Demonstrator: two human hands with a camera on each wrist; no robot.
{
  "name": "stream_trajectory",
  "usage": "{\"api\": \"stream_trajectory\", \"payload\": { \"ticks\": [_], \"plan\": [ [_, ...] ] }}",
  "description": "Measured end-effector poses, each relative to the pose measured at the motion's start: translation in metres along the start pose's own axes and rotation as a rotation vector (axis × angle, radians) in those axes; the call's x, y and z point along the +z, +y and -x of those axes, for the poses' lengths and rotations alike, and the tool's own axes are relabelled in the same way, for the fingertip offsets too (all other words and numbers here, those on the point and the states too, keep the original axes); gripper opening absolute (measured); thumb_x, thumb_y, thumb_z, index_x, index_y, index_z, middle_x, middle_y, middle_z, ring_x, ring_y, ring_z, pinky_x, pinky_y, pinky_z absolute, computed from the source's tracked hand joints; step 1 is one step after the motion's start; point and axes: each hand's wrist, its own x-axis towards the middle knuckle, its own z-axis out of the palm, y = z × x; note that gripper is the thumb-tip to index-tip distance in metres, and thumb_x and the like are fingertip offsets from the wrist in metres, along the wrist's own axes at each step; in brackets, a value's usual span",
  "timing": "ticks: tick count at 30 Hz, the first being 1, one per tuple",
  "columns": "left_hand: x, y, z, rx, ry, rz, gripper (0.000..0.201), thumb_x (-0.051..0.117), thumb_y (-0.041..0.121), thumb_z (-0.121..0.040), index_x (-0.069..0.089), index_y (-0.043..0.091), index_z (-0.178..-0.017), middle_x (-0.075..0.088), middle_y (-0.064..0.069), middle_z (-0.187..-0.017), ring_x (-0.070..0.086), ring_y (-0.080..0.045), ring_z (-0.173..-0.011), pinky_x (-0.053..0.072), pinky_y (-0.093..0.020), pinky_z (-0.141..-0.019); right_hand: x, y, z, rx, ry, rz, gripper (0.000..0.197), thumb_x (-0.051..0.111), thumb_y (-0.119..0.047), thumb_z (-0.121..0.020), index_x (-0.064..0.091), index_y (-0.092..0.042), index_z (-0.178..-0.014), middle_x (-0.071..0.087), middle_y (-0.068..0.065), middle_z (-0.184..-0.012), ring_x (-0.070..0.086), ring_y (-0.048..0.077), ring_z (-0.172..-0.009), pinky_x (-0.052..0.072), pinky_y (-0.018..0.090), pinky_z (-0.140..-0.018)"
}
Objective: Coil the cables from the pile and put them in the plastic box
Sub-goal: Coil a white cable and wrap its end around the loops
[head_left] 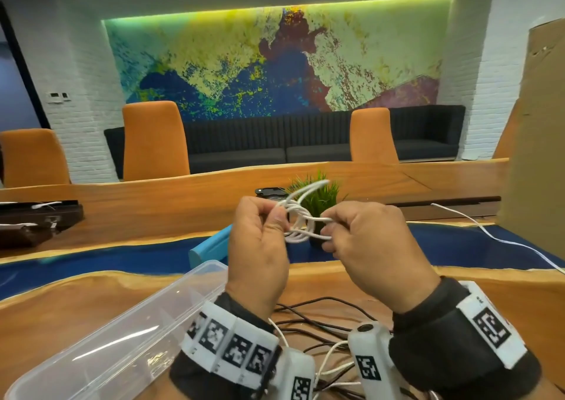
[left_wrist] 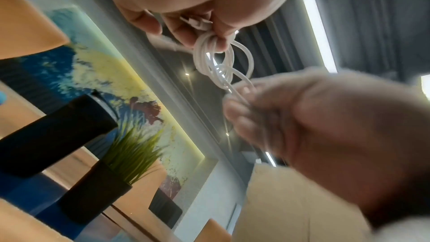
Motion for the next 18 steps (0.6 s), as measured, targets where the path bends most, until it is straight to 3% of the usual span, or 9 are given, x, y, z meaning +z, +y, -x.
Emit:
{"api": "stream_trajectory", "payload": {
  "ticks": [4,6,10,13,15,18],
  "plan": [
    [-0.021,0.001,-0.019,-0.181,0.054,0.122,0.017,0.048,0.014,-0.102,0.057,0.015,-0.088,0.063,0.0,-0.085,0.06,-0.001,-0.073,0.048,-0.016,-0.072,-0.018,0.016,-0.008,0.138,-0.016,-0.207,0.016,0.061,-0.015,-0.095,0.072,-0.027,-0.092,0.07,-0.005,-0.079,0.066,0.006,-0.063,0.054,0.021,-0.056],
    [-0.03,0.003,-0.024,-0.253,0.045,0.168,0.018,0.046,0.015,-0.103,0.058,0.014,-0.09,0.062,0.001,-0.082,0.055,0.0,-0.068,0.045,-0.02,-0.074,-0.029,0.028,-0.013,0.155,0.04,-0.184,0.017,0.062,-0.014,-0.094,0.072,-0.027,-0.087,0.069,-0.003,-0.074,0.064,0.01,-0.06,0.053,0.024,-0.054],
    [-0.035,0.001,-0.03,-0.386,0.029,0.288,0.017,0.045,0.016,-0.104,0.058,0.013,-0.095,0.06,-0.003,-0.078,0.053,-0.019,-0.078,0.046,-0.037,-0.084,-0.034,0.054,-0.02,0.181,0.203,0.009,0.016,0.063,-0.014,-0.093,0.074,-0.024,-0.09,0.069,-0.003,-0.075,0.066,0.017,-0.07,0.059,0.043,-0.073],
    [-0.035,0.002,-0.03,-0.489,-0.022,0.489,0.019,0.042,0.016,-0.105,0.055,0.013,-0.092,0.057,-0.001,-0.07,0.053,-0.015,-0.068,0.053,-0.036,-0.077,-0.024,0.059,-0.022,0.153,0.277,0.056,0.016,0.062,-0.015,-0.093,0.076,-0.017,-0.1,0.07,0.001,-0.089,0.066,0.02,-0.084,0.056,0.044,-0.085],
    [-0.037,0.006,-0.031,-0.552,-0.061,0.652,0.02,0.039,0.018,-0.106,0.055,0.011,-0.095,0.054,-0.001,-0.069,0.053,-0.013,-0.064,0.056,-0.037,-0.076,-0.019,0.061,-0.022,0.13,0.272,0.094,0.017,0.061,-0.014,-0.094,0.076,-0.014,-0.102,0.067,0.002,-0.095,0.063,0.021,-0.087,0.055,0.041,-0.085],
    [-0.039,0.012,-0.031,-0.626,-0.163,0.816,0.021,0.038,0.019,-0.105,0.055,0.008,-0.103,0.048,-0.002,-0.069,0.048,-0.014,-0.062,0.049,-0.036,-0.074,-0.021,0.069,-0.022,0.187,0.268,0.1,0.018,0.06,-0.014,-0.095,0.075,-0.013,-0.105,0.066,0.003,-0.097,0.064,0.024,-0.089,0.054,0.04,-0.085]
  ]
}}
